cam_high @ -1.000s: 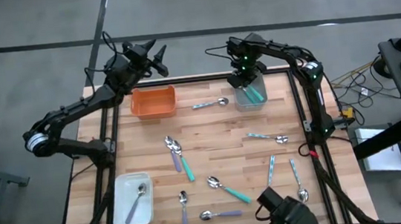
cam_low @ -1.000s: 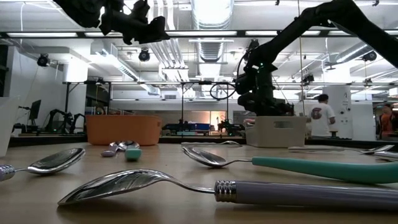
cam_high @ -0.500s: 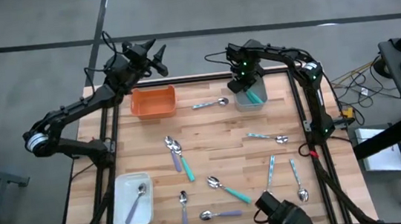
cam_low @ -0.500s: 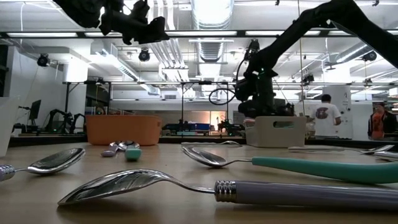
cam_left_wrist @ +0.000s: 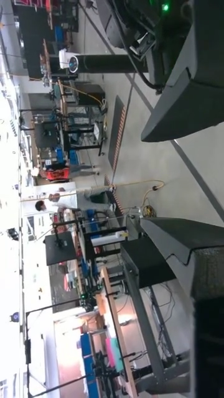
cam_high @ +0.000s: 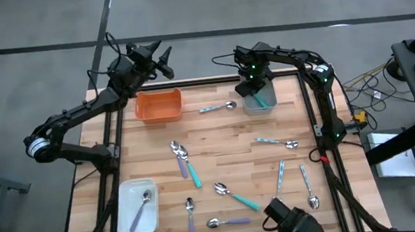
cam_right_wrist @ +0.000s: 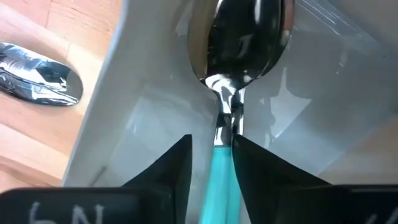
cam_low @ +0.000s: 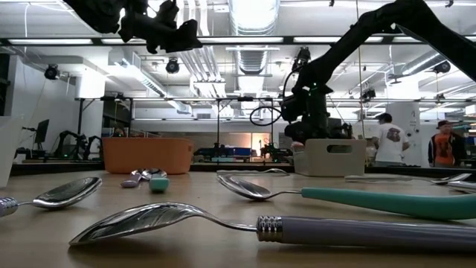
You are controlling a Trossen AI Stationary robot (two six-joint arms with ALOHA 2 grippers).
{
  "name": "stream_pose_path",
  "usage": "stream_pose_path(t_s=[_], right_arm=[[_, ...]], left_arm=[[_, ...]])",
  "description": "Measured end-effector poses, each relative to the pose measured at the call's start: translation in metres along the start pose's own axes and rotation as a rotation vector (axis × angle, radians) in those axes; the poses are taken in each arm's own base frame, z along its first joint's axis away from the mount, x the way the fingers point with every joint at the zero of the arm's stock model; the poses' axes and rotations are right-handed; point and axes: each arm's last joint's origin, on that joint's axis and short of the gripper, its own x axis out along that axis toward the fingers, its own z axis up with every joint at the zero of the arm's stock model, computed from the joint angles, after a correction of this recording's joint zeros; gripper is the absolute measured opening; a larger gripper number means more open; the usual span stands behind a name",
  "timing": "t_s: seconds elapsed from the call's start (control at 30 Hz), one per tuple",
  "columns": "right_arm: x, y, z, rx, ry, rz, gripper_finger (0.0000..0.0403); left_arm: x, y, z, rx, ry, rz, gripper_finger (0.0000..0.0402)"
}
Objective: Sort silverware by color (type)
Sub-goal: Put the blue patterned spoon into the orange bin
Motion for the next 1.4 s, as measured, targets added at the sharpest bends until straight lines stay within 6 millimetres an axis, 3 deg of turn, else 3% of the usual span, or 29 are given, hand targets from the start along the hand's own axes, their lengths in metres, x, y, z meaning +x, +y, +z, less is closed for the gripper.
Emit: stream_pose_path(t_s=[0.13,0.43,0.8,1.0,1.17,1.4], right_arm=[[-0.009,0.002,0.002,-0.016,-0.012,0.003,0.012],[-0.061,0.011,-0.002,-0.099,-0.152,0.02,0.0114],[-0.129,0.028,-0.027,-0.302,-0.567,0.054,0.0111],[-0.136,0.038,-0.052,-0.416,-0.726,0.063,0.0105],[-0.125,0.042,-0.077,-0.487,-0.809,0.072,0.0096],[-0.112,0.036,-0.103,-0.52,-0.945,0.083,0.0084]], left_arm=[[0.0,-0.001,-0.004,-0.013,0.038,-0.006,0.0189],[-0.005,-0.012,-0.023,-0.048,0.255,-0.062,0.0189],[-0.022,-0.05,-0.037,-0.043,0.454,-0.209,0.0189],[-0.03,-0.071,-0.033,-0.034,0.444,-0.288,0.0189],[-0.031,-0.074,-0.031,-0.056,0.431,-0.298,0.0183],[-0.015,-0.083,-0.029,-0.074,0.393,-0.326,0.0162]])
